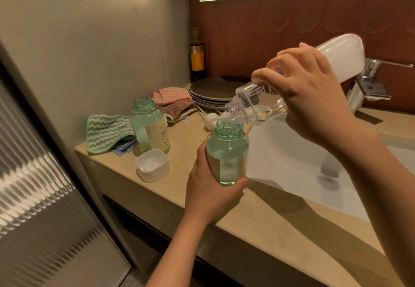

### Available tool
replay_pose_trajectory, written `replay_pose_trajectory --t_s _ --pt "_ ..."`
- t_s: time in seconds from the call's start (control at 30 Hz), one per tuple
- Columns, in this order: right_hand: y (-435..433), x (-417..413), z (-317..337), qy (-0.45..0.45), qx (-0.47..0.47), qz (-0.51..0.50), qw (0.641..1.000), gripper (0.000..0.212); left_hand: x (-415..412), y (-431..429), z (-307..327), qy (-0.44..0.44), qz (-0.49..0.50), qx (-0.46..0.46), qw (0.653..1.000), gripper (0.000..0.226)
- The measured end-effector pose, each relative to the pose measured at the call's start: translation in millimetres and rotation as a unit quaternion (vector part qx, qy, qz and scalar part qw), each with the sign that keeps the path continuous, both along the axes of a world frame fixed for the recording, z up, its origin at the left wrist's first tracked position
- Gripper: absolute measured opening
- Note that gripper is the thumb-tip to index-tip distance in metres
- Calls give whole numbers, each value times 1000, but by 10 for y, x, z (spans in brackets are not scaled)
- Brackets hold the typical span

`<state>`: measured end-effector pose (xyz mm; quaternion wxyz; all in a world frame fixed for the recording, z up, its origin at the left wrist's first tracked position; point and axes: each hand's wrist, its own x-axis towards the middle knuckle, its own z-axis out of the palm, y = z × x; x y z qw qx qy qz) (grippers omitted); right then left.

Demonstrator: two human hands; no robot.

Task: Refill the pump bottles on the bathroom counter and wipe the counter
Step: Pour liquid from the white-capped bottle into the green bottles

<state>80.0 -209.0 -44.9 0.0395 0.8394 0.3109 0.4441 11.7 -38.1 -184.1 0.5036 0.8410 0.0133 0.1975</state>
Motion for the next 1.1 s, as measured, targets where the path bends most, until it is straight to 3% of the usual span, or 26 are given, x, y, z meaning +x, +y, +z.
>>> replay_pose_trajectory --t_s 0.73,1.1 --pt "77 -89 223 -34 -86 6 996 48 3 3 -1 0 -4 3 1000 98" --pt "287 -193 450 -71 -211 15 975 39 -8 -4 12 3 0 -2 1000 99"
